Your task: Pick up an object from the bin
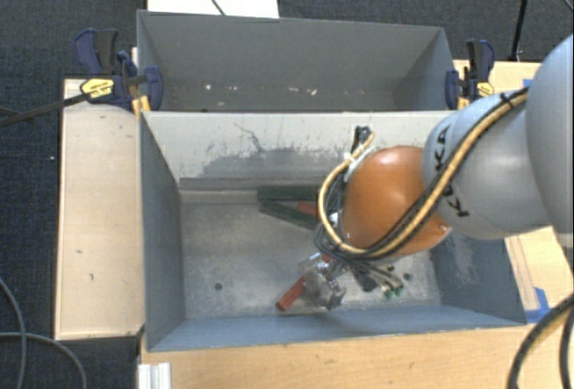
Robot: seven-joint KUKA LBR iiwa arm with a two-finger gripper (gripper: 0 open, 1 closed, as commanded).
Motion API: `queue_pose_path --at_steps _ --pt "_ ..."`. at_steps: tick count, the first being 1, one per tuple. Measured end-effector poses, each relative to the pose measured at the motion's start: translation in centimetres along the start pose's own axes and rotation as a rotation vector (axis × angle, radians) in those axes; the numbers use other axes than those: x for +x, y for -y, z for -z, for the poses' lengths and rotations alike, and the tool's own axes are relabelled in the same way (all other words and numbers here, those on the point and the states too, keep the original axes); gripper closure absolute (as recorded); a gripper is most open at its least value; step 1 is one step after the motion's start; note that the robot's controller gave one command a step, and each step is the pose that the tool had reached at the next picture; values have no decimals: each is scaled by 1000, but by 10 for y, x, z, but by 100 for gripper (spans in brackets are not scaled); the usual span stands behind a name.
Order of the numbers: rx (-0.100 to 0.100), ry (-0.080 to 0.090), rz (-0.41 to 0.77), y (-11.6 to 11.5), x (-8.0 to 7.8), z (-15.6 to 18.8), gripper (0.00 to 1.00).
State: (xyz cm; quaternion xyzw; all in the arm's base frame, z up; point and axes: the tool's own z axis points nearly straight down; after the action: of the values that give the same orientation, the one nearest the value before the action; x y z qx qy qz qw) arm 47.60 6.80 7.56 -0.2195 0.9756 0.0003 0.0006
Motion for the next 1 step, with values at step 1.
queue_pose_path --at_steps 1 --pt "2 8 -5 0 -3 1 0"
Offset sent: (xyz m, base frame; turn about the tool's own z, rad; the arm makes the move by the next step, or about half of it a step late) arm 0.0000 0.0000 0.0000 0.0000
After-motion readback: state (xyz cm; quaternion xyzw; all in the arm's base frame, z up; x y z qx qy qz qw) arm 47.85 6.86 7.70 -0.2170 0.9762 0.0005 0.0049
